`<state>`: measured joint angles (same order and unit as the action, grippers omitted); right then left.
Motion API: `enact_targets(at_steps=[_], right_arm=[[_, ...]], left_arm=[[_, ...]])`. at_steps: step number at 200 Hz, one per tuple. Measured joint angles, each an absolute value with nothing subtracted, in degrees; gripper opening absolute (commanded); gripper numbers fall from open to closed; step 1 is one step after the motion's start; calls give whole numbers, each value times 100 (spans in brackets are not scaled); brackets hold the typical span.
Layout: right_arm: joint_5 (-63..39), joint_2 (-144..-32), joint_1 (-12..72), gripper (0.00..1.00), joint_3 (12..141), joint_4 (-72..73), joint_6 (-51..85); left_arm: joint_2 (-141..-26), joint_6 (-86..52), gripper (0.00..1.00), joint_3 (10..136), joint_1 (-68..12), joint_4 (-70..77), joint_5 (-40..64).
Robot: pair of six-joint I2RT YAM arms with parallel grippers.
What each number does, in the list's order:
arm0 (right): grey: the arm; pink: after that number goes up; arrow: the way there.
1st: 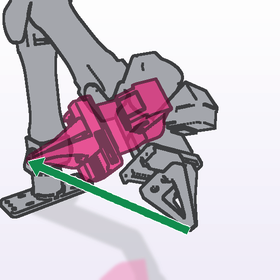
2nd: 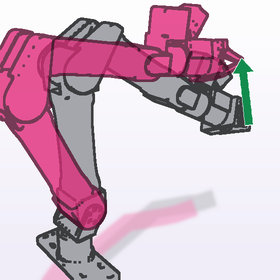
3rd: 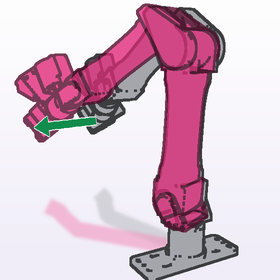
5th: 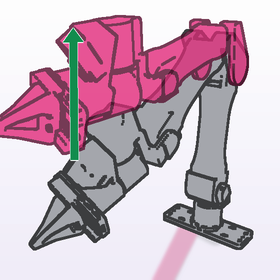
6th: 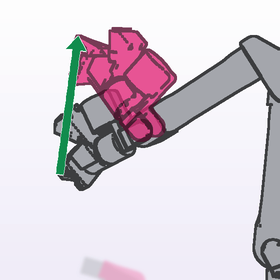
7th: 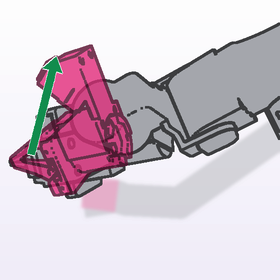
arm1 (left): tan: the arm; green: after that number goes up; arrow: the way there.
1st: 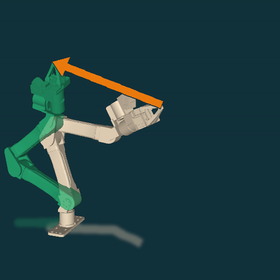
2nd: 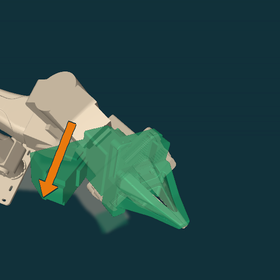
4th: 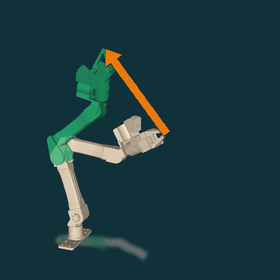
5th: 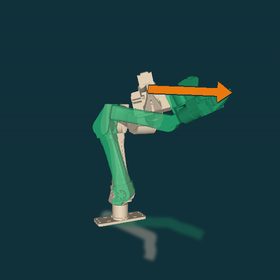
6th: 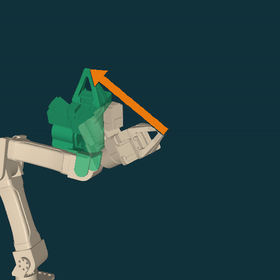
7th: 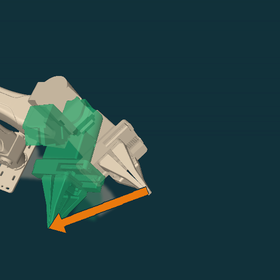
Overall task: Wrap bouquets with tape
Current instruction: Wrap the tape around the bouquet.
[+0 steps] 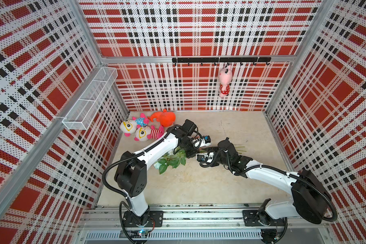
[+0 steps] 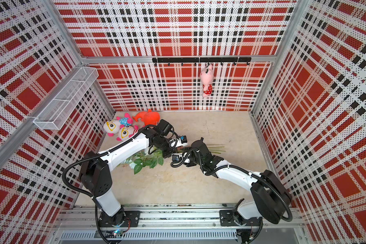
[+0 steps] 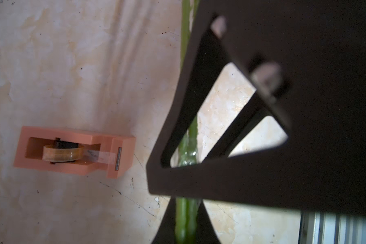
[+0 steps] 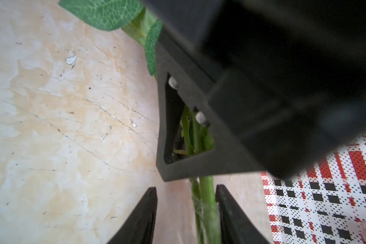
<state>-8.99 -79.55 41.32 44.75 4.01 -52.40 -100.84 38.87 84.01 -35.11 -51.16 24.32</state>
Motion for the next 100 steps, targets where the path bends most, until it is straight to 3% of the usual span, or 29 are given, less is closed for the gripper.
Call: enact_targets(at_steps=[80,100], right_arm=[[-1116,-7701,3981,25,4584,-32,-5155],[-1041,-7697,3977,12,4641,-97,-5122]], left_arm=[[-10071,3920,0,8383,-3479,-5148,2665],[-10066,3924,0,8377,-3474,-5131,2705]])
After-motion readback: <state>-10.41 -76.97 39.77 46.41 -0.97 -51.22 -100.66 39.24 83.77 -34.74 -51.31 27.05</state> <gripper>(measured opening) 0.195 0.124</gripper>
